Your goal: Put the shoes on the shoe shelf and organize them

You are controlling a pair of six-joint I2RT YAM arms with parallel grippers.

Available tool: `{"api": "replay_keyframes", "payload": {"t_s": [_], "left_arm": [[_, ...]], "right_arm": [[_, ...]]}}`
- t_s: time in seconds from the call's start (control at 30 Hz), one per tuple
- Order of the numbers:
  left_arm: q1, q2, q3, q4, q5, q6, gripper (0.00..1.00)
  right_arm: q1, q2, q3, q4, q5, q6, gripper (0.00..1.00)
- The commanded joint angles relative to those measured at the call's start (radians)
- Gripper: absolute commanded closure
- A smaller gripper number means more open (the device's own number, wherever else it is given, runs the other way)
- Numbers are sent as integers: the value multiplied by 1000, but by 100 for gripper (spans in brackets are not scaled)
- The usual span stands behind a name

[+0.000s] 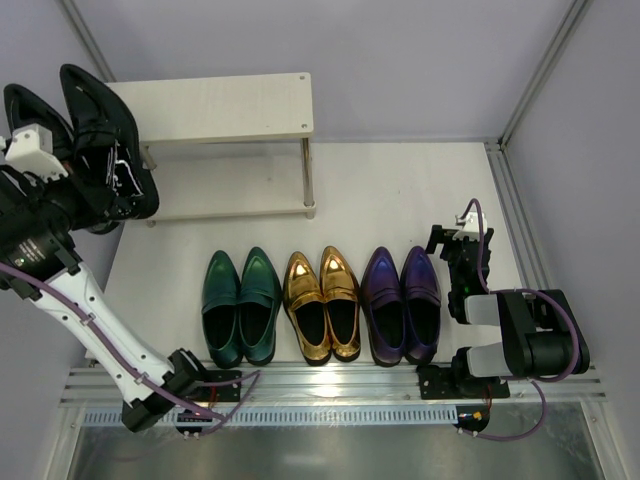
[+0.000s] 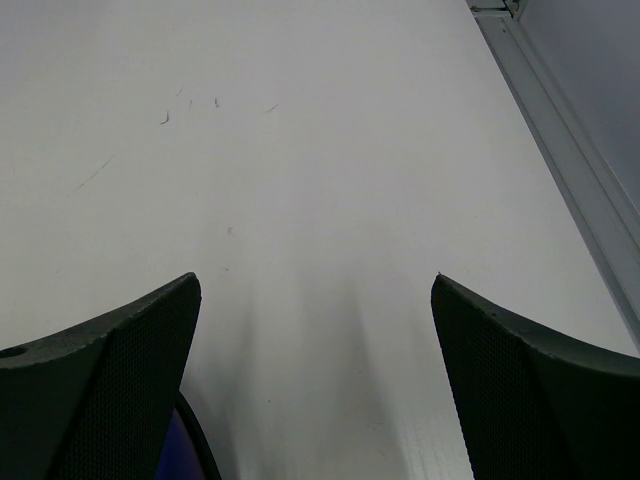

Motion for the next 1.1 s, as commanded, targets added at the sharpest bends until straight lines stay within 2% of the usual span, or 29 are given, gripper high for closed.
{"api": "replay_keyframes", "payload": {"t_s": [0.0,0.27,0.37,0.4,0.43,0.53,0.63,1.07], "left_arm": [[1,19,174,288,151,-4,100],[-20,286,384,287,196,-42,100],[-80,344,440,277,129,-25,100],[-145,355,446,280,92,3,100],[-177,363,452,285,4,23,100],[-273,424,510,296,-114,45,100],[-283,522,633,282,-125,1,100],[-318,550,688,376,-207,-4,100]], "right_arm": [[-3,-12,9,50,-9,14,3],[-3,-12,9,50,-11,14,3],[-3,-12,9,50,-11,14,3],[-3,-12,9,49,-11,13,3],[-3,-14,9,50,-9,14,3],[-3,-12,9,50,-11,14,3],[-3,-12,7,50,-9,14,3],[-3,-14,9,49,-9,13,3]]}}
